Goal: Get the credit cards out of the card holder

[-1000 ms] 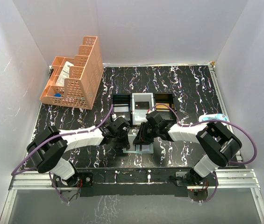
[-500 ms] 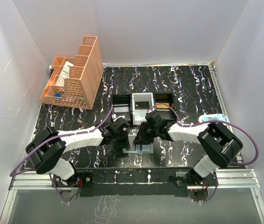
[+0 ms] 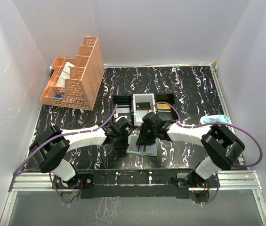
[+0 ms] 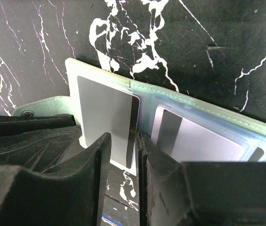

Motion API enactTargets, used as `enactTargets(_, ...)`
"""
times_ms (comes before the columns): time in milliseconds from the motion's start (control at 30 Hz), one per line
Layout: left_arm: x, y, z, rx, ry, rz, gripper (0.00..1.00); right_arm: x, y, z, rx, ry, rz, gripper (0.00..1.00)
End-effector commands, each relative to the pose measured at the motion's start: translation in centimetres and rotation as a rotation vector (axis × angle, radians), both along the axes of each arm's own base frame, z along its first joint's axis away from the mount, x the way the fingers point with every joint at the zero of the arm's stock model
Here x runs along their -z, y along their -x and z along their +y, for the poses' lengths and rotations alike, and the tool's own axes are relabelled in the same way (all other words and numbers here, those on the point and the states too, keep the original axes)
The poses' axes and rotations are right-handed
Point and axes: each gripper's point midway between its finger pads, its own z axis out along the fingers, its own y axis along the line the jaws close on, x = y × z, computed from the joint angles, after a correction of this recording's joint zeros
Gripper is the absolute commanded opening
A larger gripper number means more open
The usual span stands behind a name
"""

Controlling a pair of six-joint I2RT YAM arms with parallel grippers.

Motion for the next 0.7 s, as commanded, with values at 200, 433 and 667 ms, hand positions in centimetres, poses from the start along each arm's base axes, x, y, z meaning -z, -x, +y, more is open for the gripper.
enactTargets(200,2.1,1.6,1.1,0.019,-0.058,0.087,0.06,-1.9,-0.5,1.5,-0.036,-0.043,-0.038,0.29)
enactTargets(433,-1.0,2.0,1.5,-0.018,0.016,0.038,0.08,-4.7,-1.9,0.6,-0.011,0.012,-0.118,0.30)
enactTargets(667,-5.6,0.3,0.8,-0.017,0.073,-0.079,0.31,-5.0,-2.2,-0.7,0.011,0.076,-0.133,0.31)
